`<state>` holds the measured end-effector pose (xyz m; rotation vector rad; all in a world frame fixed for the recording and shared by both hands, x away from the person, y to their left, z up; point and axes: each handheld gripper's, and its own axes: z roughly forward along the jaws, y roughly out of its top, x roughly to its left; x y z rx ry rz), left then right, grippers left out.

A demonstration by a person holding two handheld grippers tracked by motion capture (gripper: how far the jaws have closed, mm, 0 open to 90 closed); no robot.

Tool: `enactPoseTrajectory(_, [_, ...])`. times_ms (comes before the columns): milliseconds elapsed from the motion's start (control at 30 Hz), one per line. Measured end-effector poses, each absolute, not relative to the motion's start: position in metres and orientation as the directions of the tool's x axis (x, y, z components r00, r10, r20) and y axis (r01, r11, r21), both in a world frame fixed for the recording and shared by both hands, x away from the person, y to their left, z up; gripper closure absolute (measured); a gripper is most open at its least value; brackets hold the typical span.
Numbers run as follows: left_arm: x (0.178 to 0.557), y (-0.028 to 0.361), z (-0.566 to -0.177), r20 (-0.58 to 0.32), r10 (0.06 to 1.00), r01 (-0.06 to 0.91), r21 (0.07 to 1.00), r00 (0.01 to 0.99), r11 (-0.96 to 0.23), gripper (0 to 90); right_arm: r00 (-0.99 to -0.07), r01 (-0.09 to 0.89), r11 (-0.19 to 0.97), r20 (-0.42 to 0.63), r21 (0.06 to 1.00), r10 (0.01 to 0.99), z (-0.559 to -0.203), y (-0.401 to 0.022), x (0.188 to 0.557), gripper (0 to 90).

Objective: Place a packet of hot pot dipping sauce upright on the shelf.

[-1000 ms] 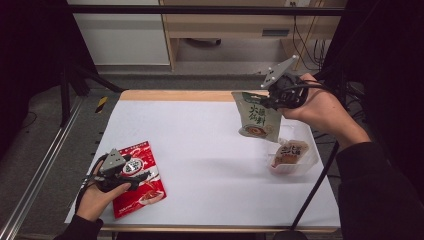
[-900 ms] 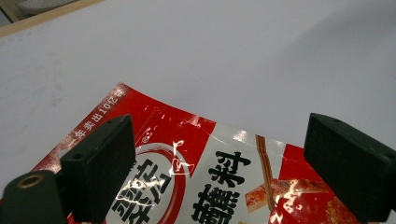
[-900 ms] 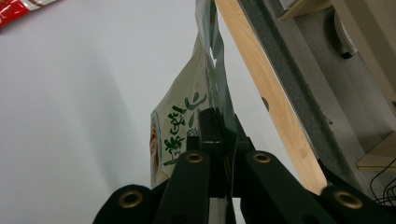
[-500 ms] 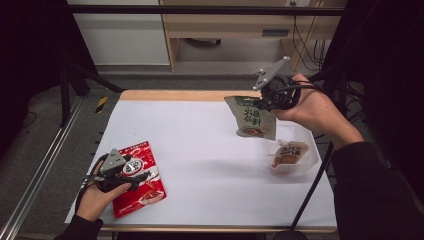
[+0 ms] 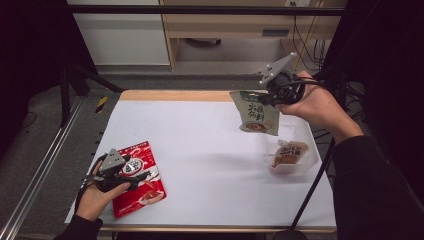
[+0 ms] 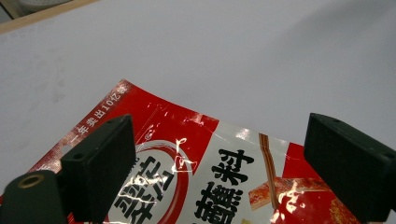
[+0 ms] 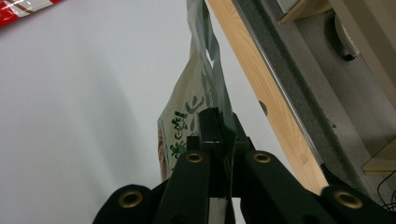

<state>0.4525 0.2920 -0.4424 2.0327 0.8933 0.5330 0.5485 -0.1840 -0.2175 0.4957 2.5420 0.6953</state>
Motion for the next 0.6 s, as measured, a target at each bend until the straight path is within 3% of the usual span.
enactPoseTrajectory(600, [0.452, 0.293, -0.443, 0.036, 0.758, 0.411, 0.823, 0.652, -0.393, 9.1, -0.806, 0.280, 0.774, -0.298, 0.568, 0.511, -0.239, -0.234, 0.553, 90.0])
